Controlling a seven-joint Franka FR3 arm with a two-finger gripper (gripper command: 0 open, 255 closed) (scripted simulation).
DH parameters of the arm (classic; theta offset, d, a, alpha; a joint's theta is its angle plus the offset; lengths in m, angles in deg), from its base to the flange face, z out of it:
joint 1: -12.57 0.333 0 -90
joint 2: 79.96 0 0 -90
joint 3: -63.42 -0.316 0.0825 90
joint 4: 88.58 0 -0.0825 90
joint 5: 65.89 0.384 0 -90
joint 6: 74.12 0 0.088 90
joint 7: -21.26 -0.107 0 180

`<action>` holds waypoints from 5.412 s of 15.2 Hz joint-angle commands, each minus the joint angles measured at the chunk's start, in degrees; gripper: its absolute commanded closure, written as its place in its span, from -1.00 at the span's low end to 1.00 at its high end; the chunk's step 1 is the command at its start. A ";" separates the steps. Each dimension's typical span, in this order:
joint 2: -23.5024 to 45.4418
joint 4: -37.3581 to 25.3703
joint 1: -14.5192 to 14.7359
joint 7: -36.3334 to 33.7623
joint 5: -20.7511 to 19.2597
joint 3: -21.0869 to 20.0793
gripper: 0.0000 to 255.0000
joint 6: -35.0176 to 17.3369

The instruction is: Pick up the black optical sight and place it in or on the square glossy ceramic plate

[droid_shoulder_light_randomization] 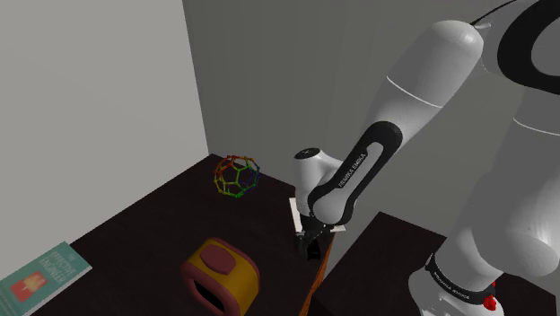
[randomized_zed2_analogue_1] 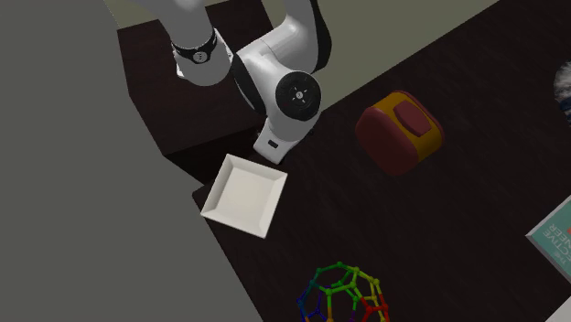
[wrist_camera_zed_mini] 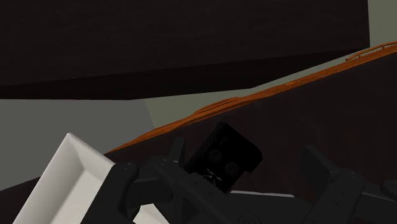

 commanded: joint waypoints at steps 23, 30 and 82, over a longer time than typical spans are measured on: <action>-1.81 0.52 -0.02 0.22 0.66 -0.35 1.00 1.22; -8.68 0.66 -0.07 1.12 2.36 -0.67 1.00 7.87; 2.28 4.81 -9.21 48.80 17.09 5.70 1.00 -19.96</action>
